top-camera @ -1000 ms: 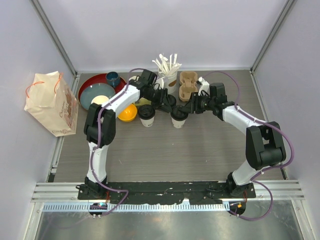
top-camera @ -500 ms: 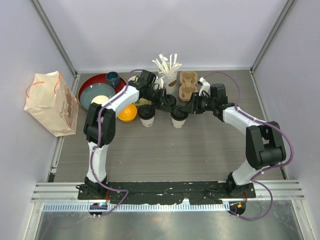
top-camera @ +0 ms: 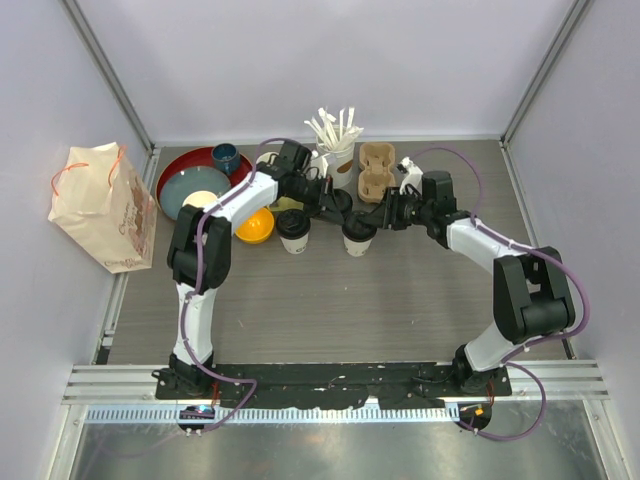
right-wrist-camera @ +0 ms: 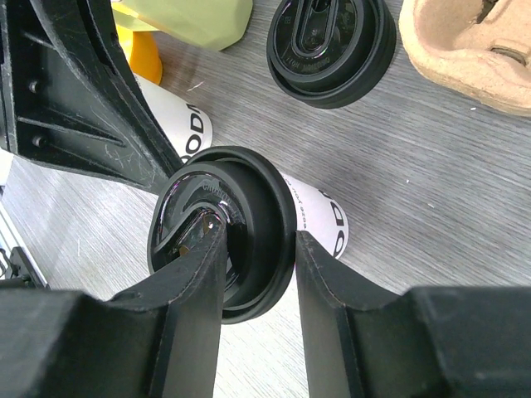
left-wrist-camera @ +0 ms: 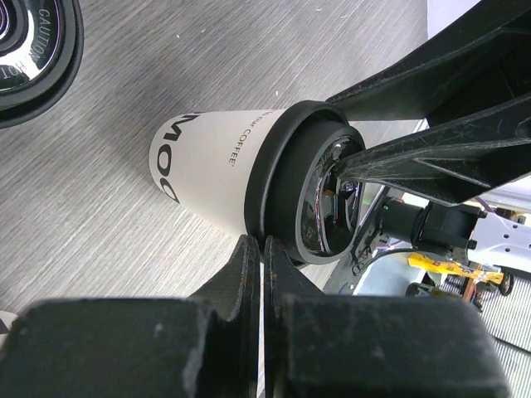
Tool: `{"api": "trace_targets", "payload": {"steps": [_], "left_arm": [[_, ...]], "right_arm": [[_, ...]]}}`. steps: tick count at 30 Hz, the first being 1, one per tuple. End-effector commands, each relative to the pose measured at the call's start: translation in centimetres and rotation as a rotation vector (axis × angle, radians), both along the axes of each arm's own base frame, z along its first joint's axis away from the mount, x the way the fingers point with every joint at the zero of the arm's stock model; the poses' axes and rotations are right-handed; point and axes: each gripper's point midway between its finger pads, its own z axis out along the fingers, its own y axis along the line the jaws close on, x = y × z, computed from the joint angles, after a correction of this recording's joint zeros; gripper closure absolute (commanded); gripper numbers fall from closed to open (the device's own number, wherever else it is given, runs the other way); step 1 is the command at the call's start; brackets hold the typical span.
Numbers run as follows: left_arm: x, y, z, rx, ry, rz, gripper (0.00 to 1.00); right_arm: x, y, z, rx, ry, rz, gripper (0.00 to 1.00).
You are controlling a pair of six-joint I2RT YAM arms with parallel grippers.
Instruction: Pack the takeout coffee
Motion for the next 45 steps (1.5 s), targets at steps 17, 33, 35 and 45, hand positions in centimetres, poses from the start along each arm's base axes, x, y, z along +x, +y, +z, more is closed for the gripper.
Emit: {"api": "trace_targets", "payload": {"steps": [17, 33, 35, 45], "left_arm": [[-0.1, 4.7, -11.5, 0.441, -0.07, -0.08, 1.0], [1.1, 1.0, 1.5, 0.159, -0.211, -0.091, 0.76], [1.3, 0.7, 3.0, 0.123, -0.215, -0.087, 0.75], [1.7, 1.5, 6.9, 0.068, -0.235, -0.082, 0.66]], "right_arm": [[-2.3, -0.6, -3.5, -0.063, 0.094, -0.028, 0.59], [-1.7, -0.7, -1.8, -0.064, 0.054, -0.043, 0.59], [-2.1, -0.8, -1.9, -0.07, 0.074, -0.044, 0.59], [-1.8, -0.9, -1.0, -0.081, 0.077, -0.044, 0.58]]}}
